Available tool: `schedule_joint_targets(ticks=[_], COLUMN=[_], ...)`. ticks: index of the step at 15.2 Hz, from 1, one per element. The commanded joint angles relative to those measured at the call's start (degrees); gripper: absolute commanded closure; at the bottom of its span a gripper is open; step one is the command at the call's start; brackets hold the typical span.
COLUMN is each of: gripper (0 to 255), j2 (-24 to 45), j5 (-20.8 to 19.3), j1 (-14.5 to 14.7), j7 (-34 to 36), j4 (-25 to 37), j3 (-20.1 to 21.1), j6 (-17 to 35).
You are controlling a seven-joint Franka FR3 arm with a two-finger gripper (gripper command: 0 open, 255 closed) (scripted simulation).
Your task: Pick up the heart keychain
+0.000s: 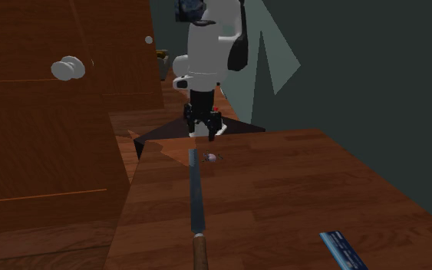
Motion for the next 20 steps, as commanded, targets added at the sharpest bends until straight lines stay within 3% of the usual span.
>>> schedule_joint_targets(ticks=[1, 3, 10, 12, 13, 20], gripper=[0, 0, 0, 0, 255, 255], j2=[5.12, 10.45, 19.66, 20.49, 20.41, 20.39], j5=[1.75, 2.47, 1.92, 1.71, 1.79, 1.77], j1=[0.36, -0.23, -3.06, -3.44, -3.32, -3.34], j7=[2.65, 5.35, 6.54, 6.72, 6.81, 6.77], j4=[0.05, 0.63, -0.42, -0.47, -0.49, -0.48], j3=[3.62, 7.34, 11.09, 11.47, 11.51, 11.47], j6=[6.52, 12.37, 22.64, 23.52, 23.46, 23.42])
